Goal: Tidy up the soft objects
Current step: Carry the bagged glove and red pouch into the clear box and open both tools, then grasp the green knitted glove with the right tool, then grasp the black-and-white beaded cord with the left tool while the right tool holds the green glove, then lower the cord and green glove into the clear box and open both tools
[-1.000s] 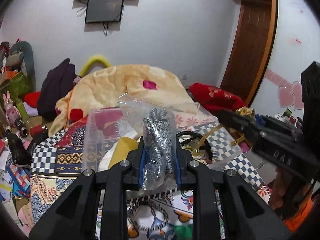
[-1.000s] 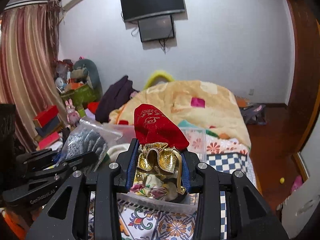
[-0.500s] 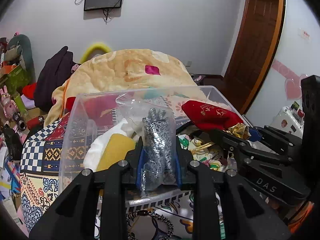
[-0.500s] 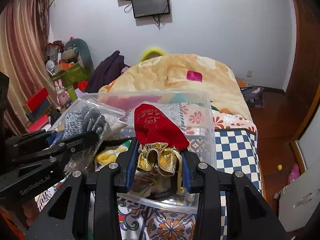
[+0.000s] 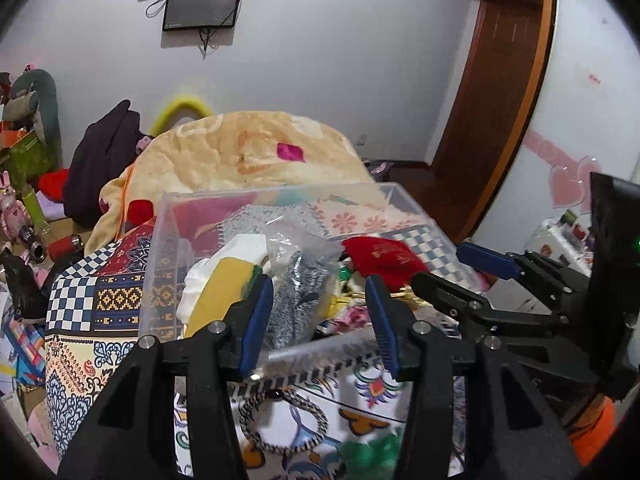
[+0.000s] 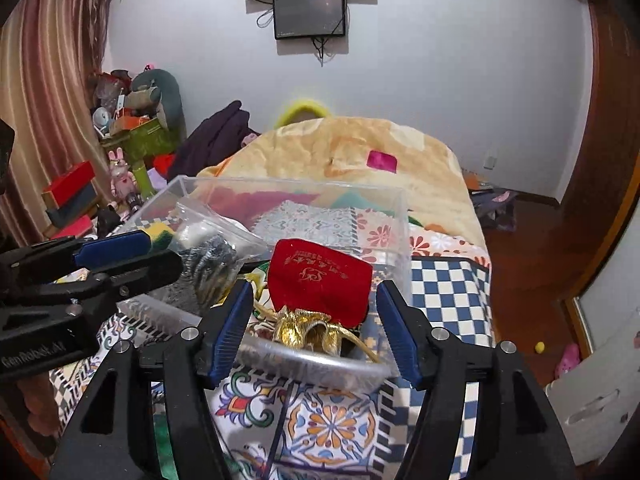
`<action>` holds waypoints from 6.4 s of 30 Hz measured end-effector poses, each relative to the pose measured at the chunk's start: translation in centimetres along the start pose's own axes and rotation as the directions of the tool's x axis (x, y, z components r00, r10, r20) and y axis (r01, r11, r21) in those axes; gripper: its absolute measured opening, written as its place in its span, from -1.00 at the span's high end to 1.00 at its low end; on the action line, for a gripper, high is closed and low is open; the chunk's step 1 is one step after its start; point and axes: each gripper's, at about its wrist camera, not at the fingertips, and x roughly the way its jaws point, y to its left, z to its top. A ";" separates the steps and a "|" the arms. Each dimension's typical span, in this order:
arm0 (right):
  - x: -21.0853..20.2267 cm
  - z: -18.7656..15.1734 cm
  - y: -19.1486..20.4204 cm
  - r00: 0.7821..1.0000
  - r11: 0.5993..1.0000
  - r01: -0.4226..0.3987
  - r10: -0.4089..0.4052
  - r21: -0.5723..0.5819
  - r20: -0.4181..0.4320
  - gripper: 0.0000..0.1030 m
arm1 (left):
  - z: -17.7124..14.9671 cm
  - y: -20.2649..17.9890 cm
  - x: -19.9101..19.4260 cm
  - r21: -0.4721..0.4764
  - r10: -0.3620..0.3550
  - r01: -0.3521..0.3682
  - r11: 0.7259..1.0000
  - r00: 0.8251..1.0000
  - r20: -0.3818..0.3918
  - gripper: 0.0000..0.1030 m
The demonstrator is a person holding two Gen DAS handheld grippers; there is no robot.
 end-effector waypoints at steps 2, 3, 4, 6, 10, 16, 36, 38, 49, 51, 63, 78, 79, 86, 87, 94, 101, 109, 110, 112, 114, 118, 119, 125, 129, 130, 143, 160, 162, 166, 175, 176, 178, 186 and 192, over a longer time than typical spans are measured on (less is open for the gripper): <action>-1.2 0.0 -0.3 1.000 1.000 -0.009 0.009 0.011 0.023 -0.35 | 0.0 -0.3 -1.3 0.012 -0.005 0.005 1.000 1.000 0.022 0.03; -1.7 0.0 -0.3 0.999 1.000 -0.012 0.011 0.014 0.035 -0.38 | 0.0 -0.4 -1.9 0.018 -0.005 0.005 1.000 1.000 0.031 0.01; -2.0 0.0 -0.1 0.999 1.000 -0.014 0.013 0.014 0.044 -0.41 | -0.1 -0.6 -2.6 0.025 -0.006 0.005 1.000 0.999 0.042 -0.05; -2.8 -0.2 0.1 0.998 1.000 -0.022 0.021 0.016 0.057 -0.42 | -0.4 -0.8 -3.8 0.040 -0.006 0.004 0.999 0.998 0.063 -0.11; -3.8 -1.3 0.3 0.997 0.999 -0.030 0.027 0.043 0.071 -0.62 | -1.6 -1.1 -5.9 0.058 -0.004 -0.001 0.998 0.997 0.083 -0.20; -3.1 -4.5 1.1 0.994 0.990 -0.102 0.105 0.097 -0.021 -0.62 | -5.0 -0.8 -6.8 0.059 0.024 -0.027 0.998 0.999 0.048 -0.28; -0.3 -9.6 5.9 0.967 0.980 -0.194 0.183 -0.048 -0.179 0.22 | -10.8 1.5 -1.9 0.001 0.046 -0.047 0.999 0.975 -0.217 -0.28; -0.5 -9.6 5.4 0.970 0.982 -0.186 0.176 -0.045 -0.166 0.36 | -10.2 1.2 -1.2 0.004 0.040 -0.040 0.999 0.974 -0.222 -0.31; -3.1 -9.0 0.9 0.994 0.997 -0.076 0.078 0.033 -0.082 0.44 | -8.3 0.4 3.1 0.029 0.102 -0.097 0.995 0.960 -0.260 -0.29; -3.4 -8.9 0.2 0.995 0.997 -0.067 0.071 0.050 -0.070 0.44 | -8.2 0.5 3.1 0.019 0.116 -0.115 0.993 0.961 -0.253 -0.13; -4.4 -7.6 0.0 0.998 0.997 -0.053 0.054 0.053 -0.027 0.44 | -8.7 1.6 -0.3 -0.003 0.090 -0.092 0.996 0.979 -0.185 0.58; -4.7 -4.8 0.5 0.997 0.997 -0.074 0.073 0.034 0.037 0.44 | -7.7 1.7 -2.8 0.027 0.120 -0.117 0.993 0.984 -0.132 -0.17; -4.7 -4.7 0.5 0.996 0.996 -0.077 0.076 0.035 0.037 0.44 | -8.1 1.7 -2.4 0.033 0.130 -0.126 0.991 0.983 -0.132 -0.27; -4.3 -4.7 0.4 0.996 0.996 -0.079 0.078 0.038 0.032 0.43 | -10.0 1.4 1.1 0.070 0.146 -0.134 0.988 0.965 -0.217 -0.28; -4.3 -4.6 0.3 0.996 0.996 -0.080 0.078 0.038 0.036 0.43 | -10.1 1.2 1.3 0.089 0.165 -0.149 0.985 0.964 -0.208 -0.26; -4.5 -3.4 0.3 0.994 0.996 -0.084 0.081 0.041 0.073 0.43 | -9.8 1.6 1.0 0.091 0.155 -0.140 0.986 0.971 -0.183 0.65; -4.5 -1.9 0.7 0.991 0.996 -0.082 0.079 0.026 0.112 0.43 | -8.5 1.9 -2.4 0.072 0.129 -0.121 0.990 0.985 -0.118 0.85; -4.3 0.5 0.9 0.983 0.996 -0.080 0.074 0.028 0.170 0.43 | -5.4 1.0 -5.7 0.087 0.113 -0.113 0.990 0.994 -0.003 0.88; -4.2 0.7 0.9 0.982 0.996 -0.085 0.079 0.030 0.174 0.43 | -5.3 1.0 -5.7 0.087 0.102 -0.101 0.991 0.995 -0.008 0.88; -4.0 0.8 0.9 0.981 0.996 -0.087 0.081 0.027 0.177 0.43 | -5.5 1.3 -5.5 0.074 0.092 -0.089 0.993 0.995 -0.034 0.75; -3.6 1.0 1.2 0.982 0.996 -0.083 0.079 0.020 0.174 0.43 | -6.3 1.5 -4.8 0.075 0.089 -0.083 0.994 0.994 -0.070 0.39; -2.5 1.4 1.2 0.985 0.996 -0.082 0.078 0.019 0.156 0.43 | -8.5 1.7 -3.0 0.098 0.124 -0.112 0.989 0.985 -0.124 -0.08; -2.2 1.5 1.1 0.986 0.997 -0.080 0.077 0.019 0.150 0.43 | -8.9 1.8 -2.5 0.099 0.122 -0.109 0.989 0.982 -0.143 -0.08; 0.5 1.8 1.6 0.994 0.997 -0.076 0.075 0.004 0.079 0.43 | -10.4 2.1 0.3 0.091 0.127 -0.110 0.990 0.970 -0.206 0.04; 2.4 1.3 2.2 0.998 0.998 -0.063 0.064 -0.017 0.021 0.43 | -10.4 1.9 0.8 0.101 0.134 -0.116 0.988 0.972 -0.195 0.42; 2.8 1.2 2.2 0.998 0.998 -0.062 0.062 -0.020 0.008 0.43 | -10.3 1.9 0.8 0.099 0.132 -0.114 0.988 0.972 -0.195 0.60; 3.2 0.6 1.8 0.997 0.998 -0.064 0.062 -0.025 -0.045 0.38 | -8.2 1.8 -2.8 0.082 0.095 -0.088 0.993 0.991 -0.092 0.88; 0.4 0.8 0.0 0.999 1.000 -0.023 0.023 0.003 0.029 -0.18 | 0.5 0.2 -0.3 0.169 0.200 -0.202 0.965 0.979 0.033 0.88; -0.1 0.9 -0.1 0.999 0.999 -0.030 0.030 0.013 0.040 -0.19 | 0.8 0.4 0.6 0.171 0.207 -0.209 0.963 0.978 0.026 0.88; -1.0 0.8 -0.5 0.997 0.998 -0.045 0.043 0.032 0.070 -0.26 | 0.3 0.6 2.4 0.199 0.199 -0.196 0.960 0.980 0.008 0.82; -1.8 0.7 -0.4 0.994 0.998 -0.058 0.055 0.027 0.092 -0.28 | -1.1 0.5 2.1 0.201 0.159 -0.148 0.968 0.987 -0.039 -0.04; -1.8 0.7 -0.5 0.994 0.998 -0.059 0.056 0.029 0.092 -0.28 | -1.3 0.5 1.7 0.206 0.154 -0.142 0.968 0.987 -0.041 -0.13; -2.0 0.6 -0.5 0.994 0.997 -0.063 0.059 0.036 0.093 -0.28 | -1.6 0.4 1.1 0.215 0.153 -0.141 0.966 0.988 -0.037 -0.21; -3.7 0.7 -0.3 0.991 0.998 -0.064 0.060 0.030 0.120 -0.28 | -2.1 0.7 -2.5 0.171 0.116 -0.112 0.979 0.993 -0.009 -0.25; -6.9 1.5 0.0 0.980 0.998 -0.066 0.061 0.020 0.191 -0.28 | -0.7 -0.5 -8.2 0.125 0.076 -0.091 0.988 0.989 0.125 -0.27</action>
